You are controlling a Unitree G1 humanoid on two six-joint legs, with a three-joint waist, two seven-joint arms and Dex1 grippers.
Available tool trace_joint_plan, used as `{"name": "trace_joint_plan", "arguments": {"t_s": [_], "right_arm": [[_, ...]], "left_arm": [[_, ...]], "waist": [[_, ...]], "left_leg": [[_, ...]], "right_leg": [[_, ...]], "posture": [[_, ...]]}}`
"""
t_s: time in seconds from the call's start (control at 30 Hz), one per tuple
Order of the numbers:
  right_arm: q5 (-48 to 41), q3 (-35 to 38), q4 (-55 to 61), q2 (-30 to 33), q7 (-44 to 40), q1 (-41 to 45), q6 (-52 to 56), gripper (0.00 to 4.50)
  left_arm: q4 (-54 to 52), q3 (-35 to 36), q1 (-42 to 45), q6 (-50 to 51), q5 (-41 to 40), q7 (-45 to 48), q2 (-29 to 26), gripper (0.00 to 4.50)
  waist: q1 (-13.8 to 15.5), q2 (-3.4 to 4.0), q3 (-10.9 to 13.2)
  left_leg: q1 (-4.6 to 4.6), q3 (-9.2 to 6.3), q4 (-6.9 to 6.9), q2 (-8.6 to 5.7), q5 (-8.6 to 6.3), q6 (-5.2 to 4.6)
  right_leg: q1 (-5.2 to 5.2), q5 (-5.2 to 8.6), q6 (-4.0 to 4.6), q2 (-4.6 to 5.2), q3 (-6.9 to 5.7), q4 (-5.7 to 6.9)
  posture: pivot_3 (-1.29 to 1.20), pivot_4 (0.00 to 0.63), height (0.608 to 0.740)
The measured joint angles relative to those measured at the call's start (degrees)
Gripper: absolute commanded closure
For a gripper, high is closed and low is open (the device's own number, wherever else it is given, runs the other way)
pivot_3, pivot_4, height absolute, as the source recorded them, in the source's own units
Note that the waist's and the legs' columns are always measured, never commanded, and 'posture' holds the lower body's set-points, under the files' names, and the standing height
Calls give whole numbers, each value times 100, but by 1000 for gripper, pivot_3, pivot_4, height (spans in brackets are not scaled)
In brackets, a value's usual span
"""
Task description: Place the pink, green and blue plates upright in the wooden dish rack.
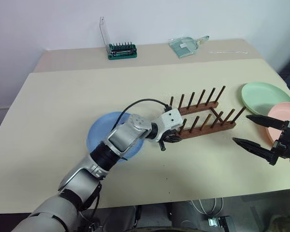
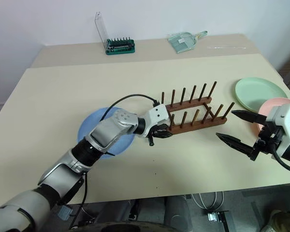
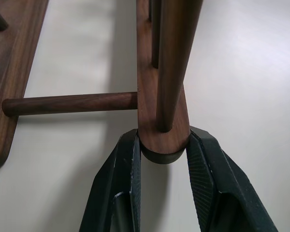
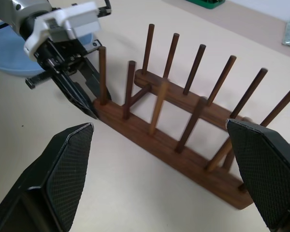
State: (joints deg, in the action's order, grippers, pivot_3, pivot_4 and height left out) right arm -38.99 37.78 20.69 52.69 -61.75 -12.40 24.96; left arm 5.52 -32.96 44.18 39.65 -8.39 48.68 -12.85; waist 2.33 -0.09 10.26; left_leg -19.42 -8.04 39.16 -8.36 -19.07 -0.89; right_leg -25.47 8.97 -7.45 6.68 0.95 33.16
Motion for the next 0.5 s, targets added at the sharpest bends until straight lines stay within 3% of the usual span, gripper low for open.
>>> {"name": "trace_joint_plan", "arguments": {"t_s": [0.37,0.5], "right_arm": [[-8,0,10,1,0,51,3,0],[-9,0,13,1,-5,50,3,0]], "left_arm": [[414,-78,-12,-896,361,622,-186,3718],[474,18,-17,-496,228,823,-56,1835]], "waist": [[2,0,0],[0,1,0]], "left_leg": [[-1,0,0,0,-4,-8],[-1,0,0,0,-6,-12]], "right_leg": [[0,0,0,0,0,-3],[0,0,0,0,0,-3]], "posture": [[0,150,740],[0,150,740]]}}
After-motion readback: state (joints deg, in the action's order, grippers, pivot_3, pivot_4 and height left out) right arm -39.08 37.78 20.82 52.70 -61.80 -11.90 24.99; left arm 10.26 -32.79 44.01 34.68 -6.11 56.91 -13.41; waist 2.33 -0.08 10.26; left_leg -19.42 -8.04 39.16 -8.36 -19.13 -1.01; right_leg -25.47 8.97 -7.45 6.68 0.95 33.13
